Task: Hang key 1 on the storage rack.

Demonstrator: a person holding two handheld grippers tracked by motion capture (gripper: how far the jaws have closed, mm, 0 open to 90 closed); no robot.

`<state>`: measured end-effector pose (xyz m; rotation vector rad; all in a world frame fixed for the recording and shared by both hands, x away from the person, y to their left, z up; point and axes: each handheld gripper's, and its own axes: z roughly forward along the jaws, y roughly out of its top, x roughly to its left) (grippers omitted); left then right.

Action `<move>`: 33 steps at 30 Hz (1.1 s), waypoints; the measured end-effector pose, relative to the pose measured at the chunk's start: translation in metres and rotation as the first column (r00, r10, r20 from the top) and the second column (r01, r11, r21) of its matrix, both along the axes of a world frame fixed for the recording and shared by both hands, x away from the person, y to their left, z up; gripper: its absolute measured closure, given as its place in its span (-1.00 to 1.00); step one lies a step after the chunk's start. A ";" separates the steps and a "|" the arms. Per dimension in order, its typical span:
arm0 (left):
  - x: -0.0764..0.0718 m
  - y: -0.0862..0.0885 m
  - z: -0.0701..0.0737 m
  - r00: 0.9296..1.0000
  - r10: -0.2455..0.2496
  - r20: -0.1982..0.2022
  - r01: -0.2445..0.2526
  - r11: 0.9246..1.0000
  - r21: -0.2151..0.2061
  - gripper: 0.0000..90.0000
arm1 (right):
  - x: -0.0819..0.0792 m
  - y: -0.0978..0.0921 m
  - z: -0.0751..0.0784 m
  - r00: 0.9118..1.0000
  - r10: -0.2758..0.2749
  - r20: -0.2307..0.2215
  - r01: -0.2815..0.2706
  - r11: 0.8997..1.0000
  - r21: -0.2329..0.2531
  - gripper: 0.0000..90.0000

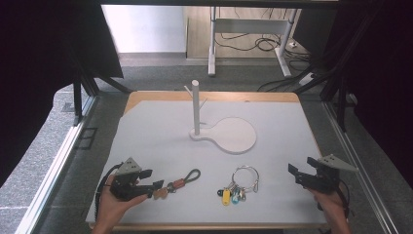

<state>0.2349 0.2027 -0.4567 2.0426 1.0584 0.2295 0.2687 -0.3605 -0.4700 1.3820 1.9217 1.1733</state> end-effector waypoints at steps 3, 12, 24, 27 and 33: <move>0.001 -0.001 0.000 1.000 0.000 -0.001 0.000 1.000 0.001 -0.14 | -0.001 0.000 0.000 1.000 0.009 0.000 -0.009 1.000 -0.006 -0.62; 0.002 -0.003 0.001 1.000 -0.014 0.008 0.014 1.000 0.004 -0.15 | -0.005 -0.004 -0.002 0.999 0.038 -0.021 -0.038 0.999 -0.037 -0.55; 0.001 -0.003 0.005 1.000 -0.025 0.013 0.025 0.999 0.031 -0.14 | 0.000 0.005 -0.006 0.997 0.072 -0.043 -0.074 0.995 -0.066 -0.53; 0.001 -0.004 0.009 0.999 -0.025 0.022 0.025 0.999 0.035 -0.14 | 0.000 0.007 -0.007 0.995 0.086 -0.049 -0.089 0.994 -0.069 -0.52; 0.004 -0.011 0.018 0.998 -0.070 0.005 0.069 0.995 0.073 -0.11 | -0.001 0.007 -0.007 0.994 0.092 -0.053 -0.096 0.992 -0.079 -0.50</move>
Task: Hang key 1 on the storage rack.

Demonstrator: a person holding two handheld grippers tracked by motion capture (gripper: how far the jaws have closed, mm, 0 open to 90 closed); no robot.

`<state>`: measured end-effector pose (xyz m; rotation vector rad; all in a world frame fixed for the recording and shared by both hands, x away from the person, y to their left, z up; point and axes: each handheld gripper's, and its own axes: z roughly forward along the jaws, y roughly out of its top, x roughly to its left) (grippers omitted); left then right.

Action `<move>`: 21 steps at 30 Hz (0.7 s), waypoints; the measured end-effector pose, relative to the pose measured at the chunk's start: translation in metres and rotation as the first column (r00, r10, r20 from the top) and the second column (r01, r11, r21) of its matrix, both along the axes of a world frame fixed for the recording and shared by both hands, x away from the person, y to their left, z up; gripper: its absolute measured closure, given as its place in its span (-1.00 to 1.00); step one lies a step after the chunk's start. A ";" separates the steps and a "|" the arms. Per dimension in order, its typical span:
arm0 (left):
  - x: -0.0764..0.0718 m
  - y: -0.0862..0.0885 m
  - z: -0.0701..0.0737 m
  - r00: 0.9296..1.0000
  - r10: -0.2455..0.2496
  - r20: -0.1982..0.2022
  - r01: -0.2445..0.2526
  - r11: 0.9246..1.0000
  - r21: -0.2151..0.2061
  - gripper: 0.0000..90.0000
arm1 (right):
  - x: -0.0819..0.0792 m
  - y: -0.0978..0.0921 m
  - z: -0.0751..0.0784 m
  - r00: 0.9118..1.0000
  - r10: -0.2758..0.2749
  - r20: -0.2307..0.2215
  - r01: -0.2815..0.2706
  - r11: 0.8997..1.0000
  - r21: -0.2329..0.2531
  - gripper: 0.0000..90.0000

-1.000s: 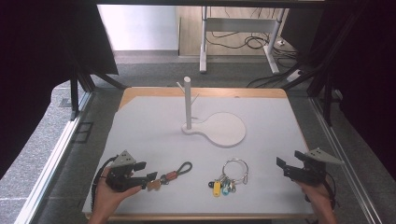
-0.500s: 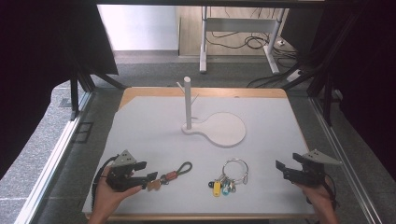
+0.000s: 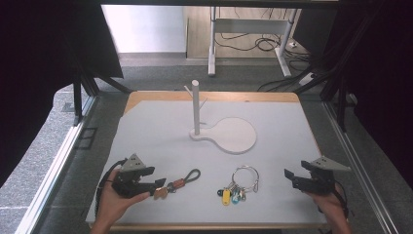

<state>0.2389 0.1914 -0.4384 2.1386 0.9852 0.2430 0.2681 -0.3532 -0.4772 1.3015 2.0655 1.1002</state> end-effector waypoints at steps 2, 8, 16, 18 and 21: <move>0.002 -0.006 0.004 1.000 -0.027 -0.006 0.028 0.999 0.042 -0.11 | -0.001 0.000 0.000 1.000 -0.001 -0.001 0.001 1.000 -0.001 -0.49; 0.012 -0.020 0.015 0.997 -0.071 -0.012 0.072 0.993 0.095 -0.12 | -0.002 0.001 -0.002 1.000 0.003 -0.012 -0.003 1.000 -0.009 -0.47; 0.026 -0.033 0.018 0.993 -0.108 -0.050 0.113 0.986 0.119 -0.12 | -0.003 0.005 -0.010 0.999 0.021 -0.038 -0.022 0.999 -0.033 -0.44; 0.028 -0.034 0.019 0.993 -0.109 -0.056 0.115 0.986 0.121 -0.12 | -0.004 0.006 -0.011 0.999 0.023 -0.043 -0.024 0.999 -0.035 -0.44; 0.030 -0.037 0.019 0.991 -0.117 -0.065 0.124 0.985 0.117 -0.12 | -0.004 0.009 -0.013 0.998 0.028 -0.053 -0.030 0.999 -0.043 -0.44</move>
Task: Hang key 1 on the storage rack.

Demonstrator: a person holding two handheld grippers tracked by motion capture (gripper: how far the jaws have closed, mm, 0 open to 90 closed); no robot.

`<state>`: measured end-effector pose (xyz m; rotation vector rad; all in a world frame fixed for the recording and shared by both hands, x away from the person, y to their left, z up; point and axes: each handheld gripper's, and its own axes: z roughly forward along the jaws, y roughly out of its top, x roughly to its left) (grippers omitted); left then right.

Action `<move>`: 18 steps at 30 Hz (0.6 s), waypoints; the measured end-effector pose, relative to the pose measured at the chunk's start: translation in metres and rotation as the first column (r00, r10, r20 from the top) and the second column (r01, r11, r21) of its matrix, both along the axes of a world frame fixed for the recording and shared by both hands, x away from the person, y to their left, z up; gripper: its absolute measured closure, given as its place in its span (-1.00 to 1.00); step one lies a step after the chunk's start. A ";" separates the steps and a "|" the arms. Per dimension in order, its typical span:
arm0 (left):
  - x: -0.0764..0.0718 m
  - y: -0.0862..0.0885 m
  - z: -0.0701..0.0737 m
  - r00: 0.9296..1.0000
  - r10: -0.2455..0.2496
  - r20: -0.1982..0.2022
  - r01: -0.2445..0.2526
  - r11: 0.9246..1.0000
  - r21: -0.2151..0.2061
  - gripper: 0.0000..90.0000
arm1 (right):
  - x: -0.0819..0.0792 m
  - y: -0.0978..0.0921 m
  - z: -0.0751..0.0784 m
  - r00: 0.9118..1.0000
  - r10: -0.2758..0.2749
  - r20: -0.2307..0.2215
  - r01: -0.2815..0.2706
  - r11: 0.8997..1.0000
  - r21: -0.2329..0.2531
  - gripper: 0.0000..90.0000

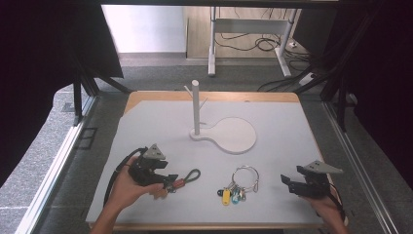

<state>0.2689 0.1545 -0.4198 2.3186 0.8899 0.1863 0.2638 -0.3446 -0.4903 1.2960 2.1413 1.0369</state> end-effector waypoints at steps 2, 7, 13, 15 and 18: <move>0.001 -0.002 0.000 1.000 -0.005 -0.003 0.005 1.000 0.005 -0.12 | 0.000 0.002 -0.001 1.000 0.004 -0.002 -0.004 1.000 -0.006 -0.44; 0.004 -0.005 0.000 1.000 -0.018 -0.021 0.018 1.000 0.022 -0.12 | 0.001 0.004 -0.001 1.000 0.010 -0.005 -0.010 1.000 -0.009 -0.44; 0.010 -0.011 -0.005 0.998 -0.032 -0.054 0.036 0.997 0.066 -0.12 | 0.000 0.004 -0.001 1.000 0.007 -0.005 -0.007 1.000 -0.009 -0.43; 0.013 -0.014 -0.010 0.997 -0.040 -0.065 0.046 0.995 0.090 -0.12 | 0.000 0.003 -0.002 1.000 0.008 -0.007 -0.008 1.000 -0.011 -0.43; 0.018 -0.021 -0.023 0.995 -0.049 -0.089 0.060 0.990 0.128 -0.11 | -0.001 0.003 -0.004 1.000 0.008 -0.017 -0.008 1.000 -0.014 -0.43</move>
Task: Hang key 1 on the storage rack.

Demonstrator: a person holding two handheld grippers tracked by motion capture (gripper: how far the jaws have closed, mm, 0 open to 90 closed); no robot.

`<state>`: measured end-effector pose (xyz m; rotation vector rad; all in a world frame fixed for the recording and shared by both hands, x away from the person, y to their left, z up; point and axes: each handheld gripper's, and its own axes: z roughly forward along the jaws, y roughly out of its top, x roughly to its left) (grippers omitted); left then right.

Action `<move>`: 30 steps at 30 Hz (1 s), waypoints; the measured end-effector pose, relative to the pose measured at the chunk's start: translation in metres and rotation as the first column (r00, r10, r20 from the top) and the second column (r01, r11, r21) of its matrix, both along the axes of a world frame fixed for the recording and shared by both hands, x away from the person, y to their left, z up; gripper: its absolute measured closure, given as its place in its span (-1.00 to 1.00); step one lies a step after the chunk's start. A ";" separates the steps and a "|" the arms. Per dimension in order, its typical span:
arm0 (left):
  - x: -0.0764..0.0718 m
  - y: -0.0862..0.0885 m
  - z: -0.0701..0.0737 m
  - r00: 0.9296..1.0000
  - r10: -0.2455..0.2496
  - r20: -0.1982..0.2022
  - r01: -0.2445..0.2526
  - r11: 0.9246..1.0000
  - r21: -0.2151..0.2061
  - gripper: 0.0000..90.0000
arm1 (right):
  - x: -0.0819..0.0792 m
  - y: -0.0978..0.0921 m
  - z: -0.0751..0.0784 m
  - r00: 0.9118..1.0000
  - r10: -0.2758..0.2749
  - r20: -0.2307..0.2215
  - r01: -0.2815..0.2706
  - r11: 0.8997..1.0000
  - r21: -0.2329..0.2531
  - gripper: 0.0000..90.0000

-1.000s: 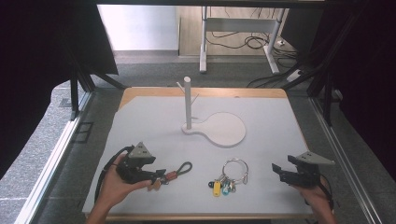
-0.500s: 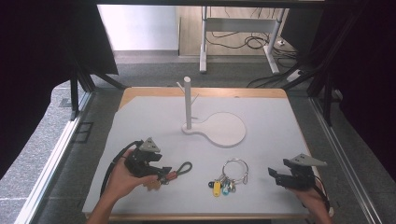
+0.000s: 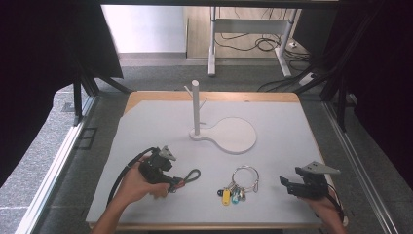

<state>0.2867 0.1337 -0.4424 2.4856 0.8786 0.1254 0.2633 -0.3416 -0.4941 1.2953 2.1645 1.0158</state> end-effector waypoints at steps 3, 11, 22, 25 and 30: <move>0.003 -0.005 -0.008 1.000 -0.003 -0.016 0.003 1.000 0.023 -0.10 | -0.001 0.000 -0.002 1.000 0.002 -0.009 -0.002 1.000 -0.005 -0.43; 0.007 -0.013 -0.017 0.999 -0.029 -0.041 0.032 0.997 0.068 -0.10 | 0.000 0.002 -0.004 1.000 0.009 -0.025 -0.009 1.000 -0.006 -0.42; 0.014 -0.023 -0.028 0.994 -0.073 -0.078 0.084 0.987 0.137 -0.06 | 0.001 0.003 -0.005 1.000 0.006 -0.028 -0.006 1.000 -0.011 -0.42; 0.015 -0.025 -0.030 0.994 -0.074 -0.083 0.086 0.986 0.146 -0.04 | 0.000 0.003 -0.005 1.000 0.007 -0.030 -0.007 1.000 -0.010 -0.42; 0.016 -0.029 -0.036 0.990 -0.102 -0.094 0.119 0.973 0.199 0.02 | 0.001 0.003 -0.004 1.000 0.007 -0.030 -0.008 1.000 -0.013 -0.42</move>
